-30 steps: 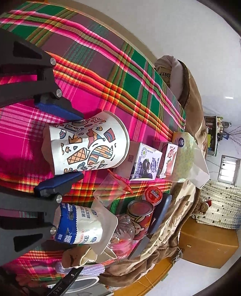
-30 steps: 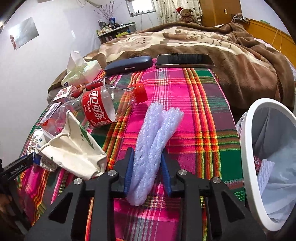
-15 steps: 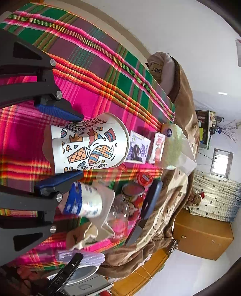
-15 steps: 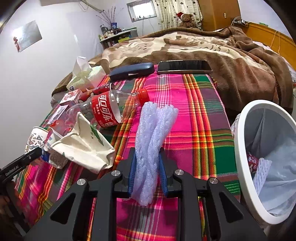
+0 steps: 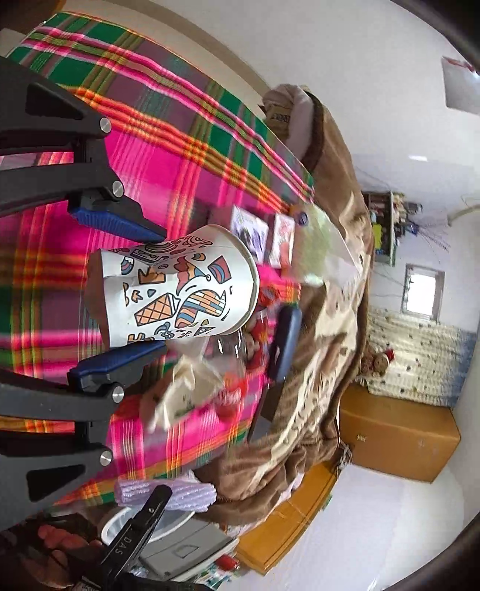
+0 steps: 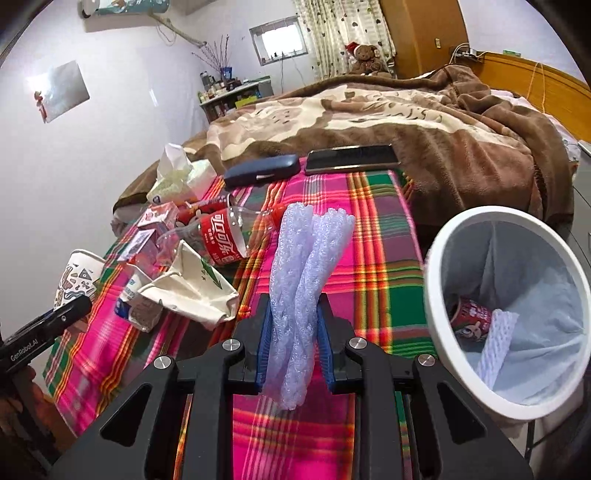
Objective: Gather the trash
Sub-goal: 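Lift the paper cup and foam net off the bed, adjusting grips, then carry both items over the bin and open both tools to drop them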
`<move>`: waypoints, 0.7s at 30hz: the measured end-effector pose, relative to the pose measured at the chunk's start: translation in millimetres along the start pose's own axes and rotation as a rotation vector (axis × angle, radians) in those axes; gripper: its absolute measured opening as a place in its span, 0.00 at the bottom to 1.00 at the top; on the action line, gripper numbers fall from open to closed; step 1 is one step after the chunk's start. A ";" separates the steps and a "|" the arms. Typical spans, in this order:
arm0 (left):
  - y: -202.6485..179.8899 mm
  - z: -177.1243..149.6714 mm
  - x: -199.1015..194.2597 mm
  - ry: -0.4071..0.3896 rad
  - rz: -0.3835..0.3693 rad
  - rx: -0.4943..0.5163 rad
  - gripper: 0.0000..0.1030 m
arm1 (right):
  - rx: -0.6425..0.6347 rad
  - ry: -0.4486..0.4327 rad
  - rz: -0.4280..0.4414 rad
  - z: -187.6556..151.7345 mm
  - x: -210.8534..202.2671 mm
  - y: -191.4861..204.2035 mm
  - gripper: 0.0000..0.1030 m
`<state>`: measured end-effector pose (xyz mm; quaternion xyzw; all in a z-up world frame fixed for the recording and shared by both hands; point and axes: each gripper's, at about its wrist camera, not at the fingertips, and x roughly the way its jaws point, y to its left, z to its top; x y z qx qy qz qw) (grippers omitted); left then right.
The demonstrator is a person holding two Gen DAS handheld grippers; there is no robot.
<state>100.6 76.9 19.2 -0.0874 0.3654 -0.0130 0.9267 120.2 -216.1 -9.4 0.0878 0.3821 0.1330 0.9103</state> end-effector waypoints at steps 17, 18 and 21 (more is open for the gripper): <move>-119.6 1.9 -3.6 -0.006 -0.190 0.177 0.53 | 0.088 -0.077 -0.094 1.3 -47.7 -62.2 0.23; -125.4 1.5 -2.5 -0.004 -0.199 0.186 0.53 | 0.094 -0.077 -0.100 1.6 -48.7 -67.2 0.23; -150.4 0.1 2.4 0.008 -0.233 0.224 0.53 | 0.112 -0.080 -0.123 2.2 -51.1 -80.4 0.23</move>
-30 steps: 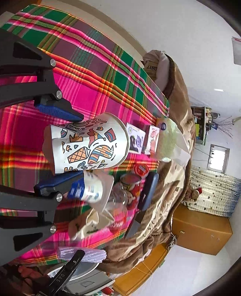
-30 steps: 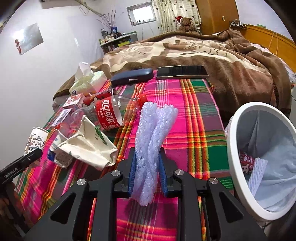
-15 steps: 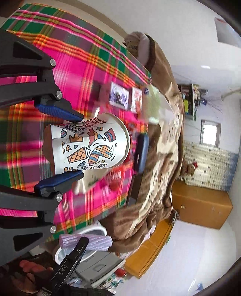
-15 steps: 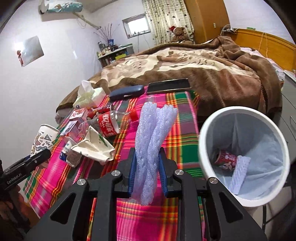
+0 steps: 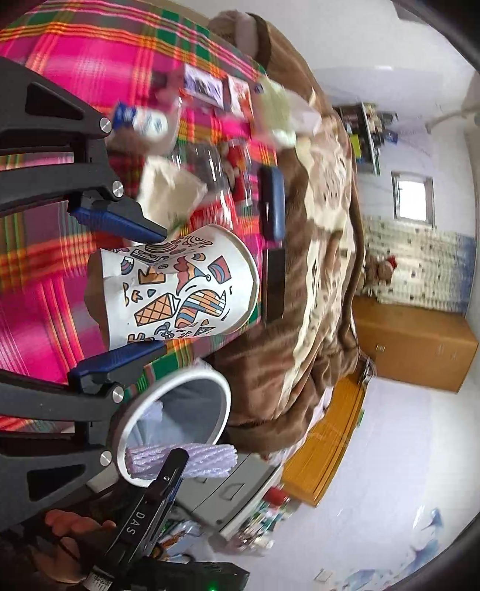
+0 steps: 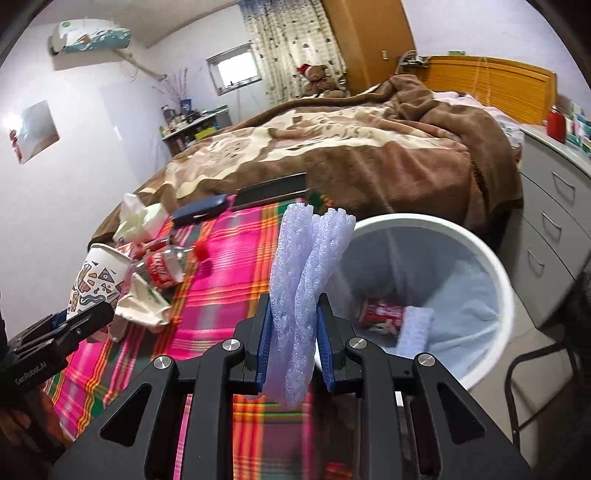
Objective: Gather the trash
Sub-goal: 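Carry both items over the bin and open both tools to drop them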
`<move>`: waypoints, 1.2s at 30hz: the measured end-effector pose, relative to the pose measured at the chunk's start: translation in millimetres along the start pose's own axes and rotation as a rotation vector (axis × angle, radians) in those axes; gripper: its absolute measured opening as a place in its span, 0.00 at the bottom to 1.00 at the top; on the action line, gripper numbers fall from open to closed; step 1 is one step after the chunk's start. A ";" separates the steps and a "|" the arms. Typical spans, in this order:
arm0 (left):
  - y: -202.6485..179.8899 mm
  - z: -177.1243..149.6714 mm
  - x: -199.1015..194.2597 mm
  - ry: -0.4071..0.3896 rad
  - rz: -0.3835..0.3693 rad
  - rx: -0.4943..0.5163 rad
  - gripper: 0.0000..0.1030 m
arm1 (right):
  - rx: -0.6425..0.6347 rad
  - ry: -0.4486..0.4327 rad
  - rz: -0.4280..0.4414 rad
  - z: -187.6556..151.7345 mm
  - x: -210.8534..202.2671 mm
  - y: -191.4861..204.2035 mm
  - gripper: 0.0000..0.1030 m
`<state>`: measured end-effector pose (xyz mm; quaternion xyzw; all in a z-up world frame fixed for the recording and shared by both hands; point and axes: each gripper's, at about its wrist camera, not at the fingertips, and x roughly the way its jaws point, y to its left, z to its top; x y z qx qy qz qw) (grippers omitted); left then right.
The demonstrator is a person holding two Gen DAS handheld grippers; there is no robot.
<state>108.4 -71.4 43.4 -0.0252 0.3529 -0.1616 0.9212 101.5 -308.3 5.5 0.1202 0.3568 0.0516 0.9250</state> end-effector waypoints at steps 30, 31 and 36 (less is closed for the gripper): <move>-146.4 16.5 131.4 0.204 -0.247 0.158 0.55 | 0.041 0.144 -0.128 3.3 32.4 -99.2 0.25; -148.4 16.5 132.9 0.204 -0.253 0.159 0.55 | 0.037 0.146 -0.127 3.1 33.0 -99.9 0.25; -152.7 17.8 141.2 0.204 -0.257 0.158 0.59 | 0.020 0.139 -0.149 3.0 31.6 -100.1 0.51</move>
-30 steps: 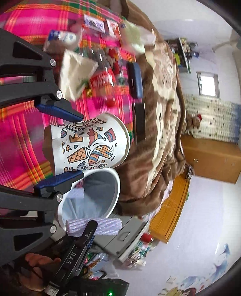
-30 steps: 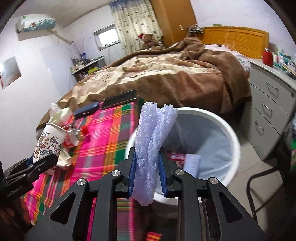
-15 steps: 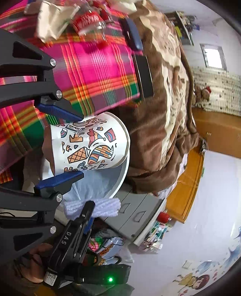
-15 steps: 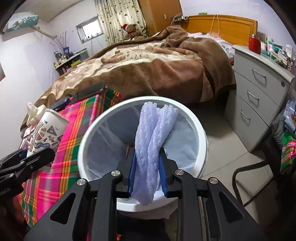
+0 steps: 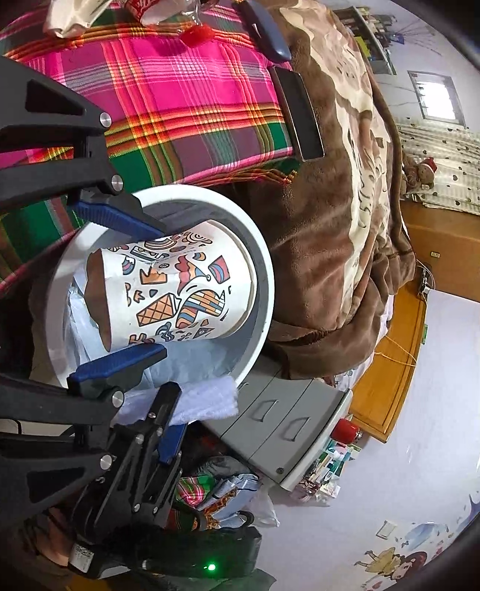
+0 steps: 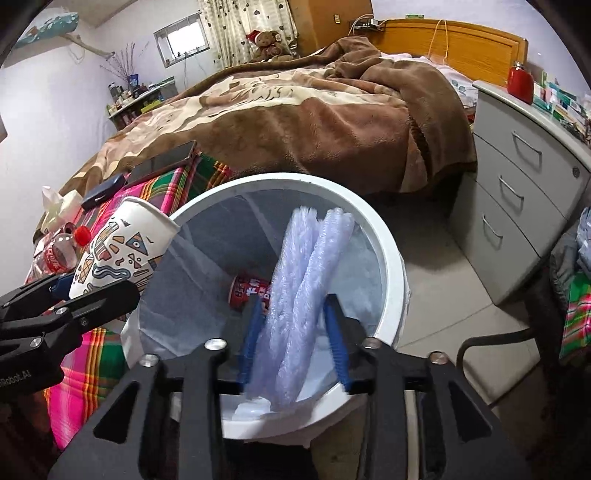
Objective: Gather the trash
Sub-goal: 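Carry both items over the bin and open both tools to drop them, then move both open tools back toward the remaining trash on the bed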
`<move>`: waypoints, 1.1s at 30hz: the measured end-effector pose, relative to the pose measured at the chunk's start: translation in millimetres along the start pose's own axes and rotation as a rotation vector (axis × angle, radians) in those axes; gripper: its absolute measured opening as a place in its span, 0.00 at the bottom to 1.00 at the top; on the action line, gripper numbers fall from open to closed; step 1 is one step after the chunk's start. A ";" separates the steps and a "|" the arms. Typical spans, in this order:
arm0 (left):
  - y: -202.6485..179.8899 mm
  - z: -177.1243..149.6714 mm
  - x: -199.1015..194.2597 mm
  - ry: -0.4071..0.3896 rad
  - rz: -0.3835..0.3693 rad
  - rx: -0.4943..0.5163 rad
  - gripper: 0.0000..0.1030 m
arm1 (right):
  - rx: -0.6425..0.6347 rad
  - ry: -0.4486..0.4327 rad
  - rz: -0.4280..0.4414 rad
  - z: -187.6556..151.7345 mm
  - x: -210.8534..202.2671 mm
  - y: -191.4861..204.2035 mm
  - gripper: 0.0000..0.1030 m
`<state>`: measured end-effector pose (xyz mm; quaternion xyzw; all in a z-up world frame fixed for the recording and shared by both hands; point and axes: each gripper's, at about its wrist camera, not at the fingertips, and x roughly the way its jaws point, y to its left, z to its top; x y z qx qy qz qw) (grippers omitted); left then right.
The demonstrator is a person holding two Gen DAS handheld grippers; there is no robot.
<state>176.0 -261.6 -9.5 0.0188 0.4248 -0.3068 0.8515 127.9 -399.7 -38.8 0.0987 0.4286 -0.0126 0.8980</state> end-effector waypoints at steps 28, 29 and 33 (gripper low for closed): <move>61.6 -48.8 -92.1 -0.126 0.114 -0.146 0.64 | 0.023 -0.094 0.098 -10.9 -27.2 45.9 0.56; 66.5 -52.0 -98.0 -0.135 0.124 -0.156 0.64 | 0.017 -0.095 0.104 -12.1 -27.4 48.9 0.56; 87.2 -66.2 -122.0 -0.165 0.167 -0.191 0.64 | -0.015 -0.091 0.133 -15.5 -25.7 66.6 0.56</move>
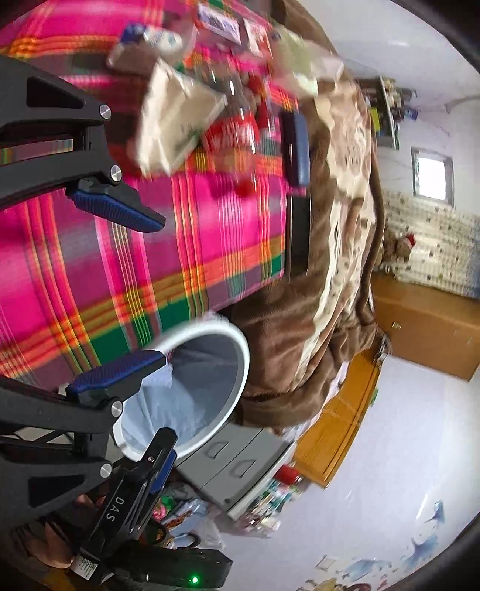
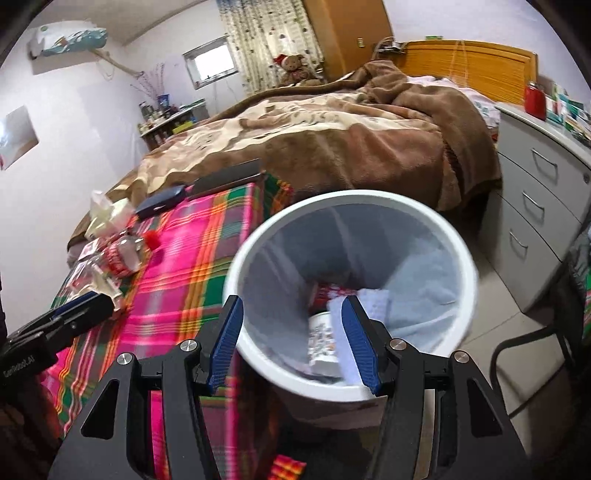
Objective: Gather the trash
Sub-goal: 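Move both open tools back toward the remaining trash on the bed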
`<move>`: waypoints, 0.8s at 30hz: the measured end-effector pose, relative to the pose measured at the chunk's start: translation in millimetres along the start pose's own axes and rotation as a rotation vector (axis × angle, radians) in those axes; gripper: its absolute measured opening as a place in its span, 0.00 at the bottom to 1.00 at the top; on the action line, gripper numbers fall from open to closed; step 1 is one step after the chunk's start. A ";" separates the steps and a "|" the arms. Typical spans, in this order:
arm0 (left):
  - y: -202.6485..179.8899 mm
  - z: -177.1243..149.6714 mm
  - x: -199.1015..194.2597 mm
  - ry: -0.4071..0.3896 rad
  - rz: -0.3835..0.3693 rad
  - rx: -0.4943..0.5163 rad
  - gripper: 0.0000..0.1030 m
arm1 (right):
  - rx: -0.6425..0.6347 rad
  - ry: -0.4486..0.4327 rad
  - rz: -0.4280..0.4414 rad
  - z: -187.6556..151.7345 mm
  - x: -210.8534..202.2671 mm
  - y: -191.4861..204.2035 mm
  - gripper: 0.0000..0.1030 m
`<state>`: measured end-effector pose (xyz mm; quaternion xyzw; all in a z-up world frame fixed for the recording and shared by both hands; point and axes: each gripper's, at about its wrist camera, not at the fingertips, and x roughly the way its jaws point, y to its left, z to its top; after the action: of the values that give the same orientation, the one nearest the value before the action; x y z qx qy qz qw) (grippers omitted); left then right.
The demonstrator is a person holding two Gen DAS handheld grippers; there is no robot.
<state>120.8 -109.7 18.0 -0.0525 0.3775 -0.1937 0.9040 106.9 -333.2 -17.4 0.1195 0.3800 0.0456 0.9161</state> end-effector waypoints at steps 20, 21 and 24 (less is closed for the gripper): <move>121.5 -30.9 -68.8 -0.094 0.205 -0.165 0.65 | -0.237 0.037 0.204 -22.6 22.0 111.6 0.55; 126.7 -31.7 -69.6 -0.095 0.216 -0.167 0.65 | -0.254 0.038 0.216 -23.0 23.2 117.1 0.55; 144.7 -34.8 -69.7 -0.088 0.240 -0.187 0.65 | -0.293 0.056 0.251 -23.5 28.5 130.1 0.55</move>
<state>96.7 52.3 4.6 -0.0996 0.3573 -0.0457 0.9275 111.4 -198.1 -20.0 0.0301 0.3767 0.2175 0.8999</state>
